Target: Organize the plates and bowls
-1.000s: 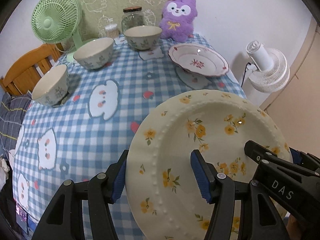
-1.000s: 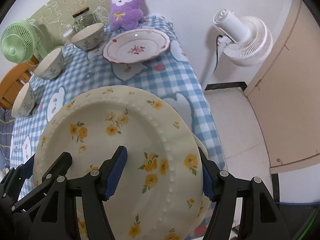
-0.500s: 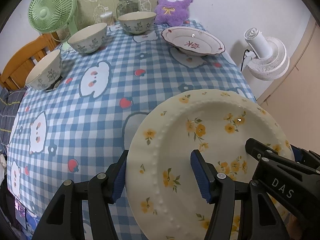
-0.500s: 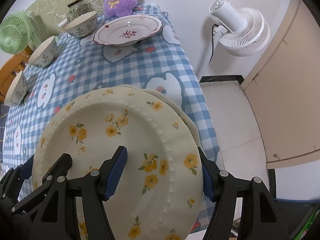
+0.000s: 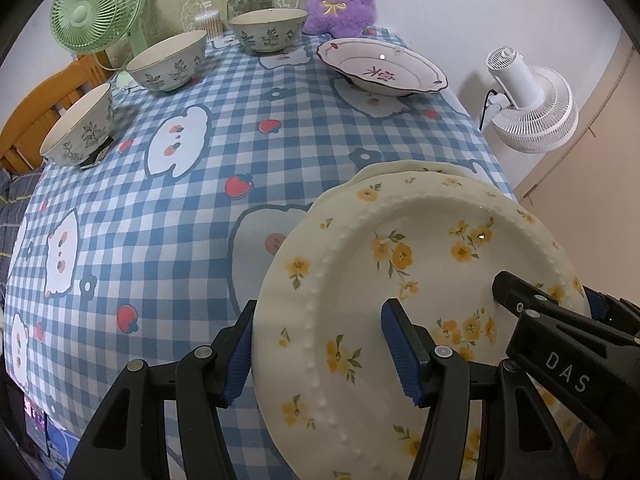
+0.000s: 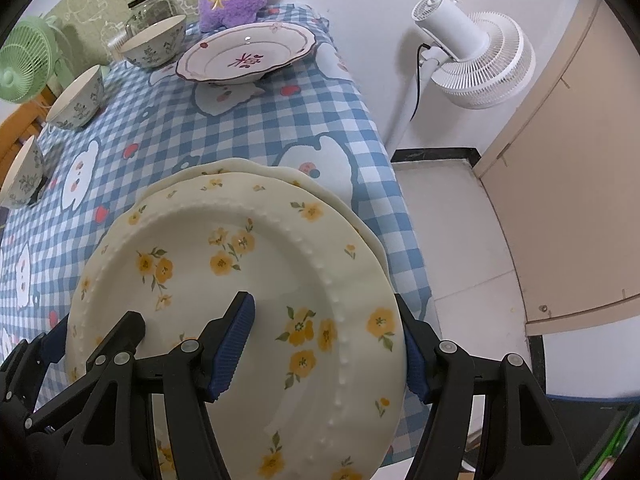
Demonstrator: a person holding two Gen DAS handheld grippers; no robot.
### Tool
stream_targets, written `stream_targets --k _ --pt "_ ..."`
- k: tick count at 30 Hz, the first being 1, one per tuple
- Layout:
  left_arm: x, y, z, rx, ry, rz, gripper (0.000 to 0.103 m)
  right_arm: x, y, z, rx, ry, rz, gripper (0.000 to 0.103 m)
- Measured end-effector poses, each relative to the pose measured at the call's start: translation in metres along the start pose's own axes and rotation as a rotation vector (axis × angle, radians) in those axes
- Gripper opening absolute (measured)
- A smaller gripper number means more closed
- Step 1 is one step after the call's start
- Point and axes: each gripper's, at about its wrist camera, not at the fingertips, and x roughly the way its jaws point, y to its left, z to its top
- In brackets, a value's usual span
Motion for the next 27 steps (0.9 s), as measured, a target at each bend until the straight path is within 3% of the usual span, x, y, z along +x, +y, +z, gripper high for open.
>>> stream_targets --k 18,27 --pt "0.0063 0.0030 -0.0032 -0.044 -0.007 -0.022 0.062 0.0018 0.0025 -0.0021 0.022 -0.050 -0.074 0.069" --pt "0.0087 -0.0053 -0.0056 -0.016 -0.022 0.010 0.064 0.0026 0.0048 -0.0036 0.005 -0.063 -0.102 0.069"
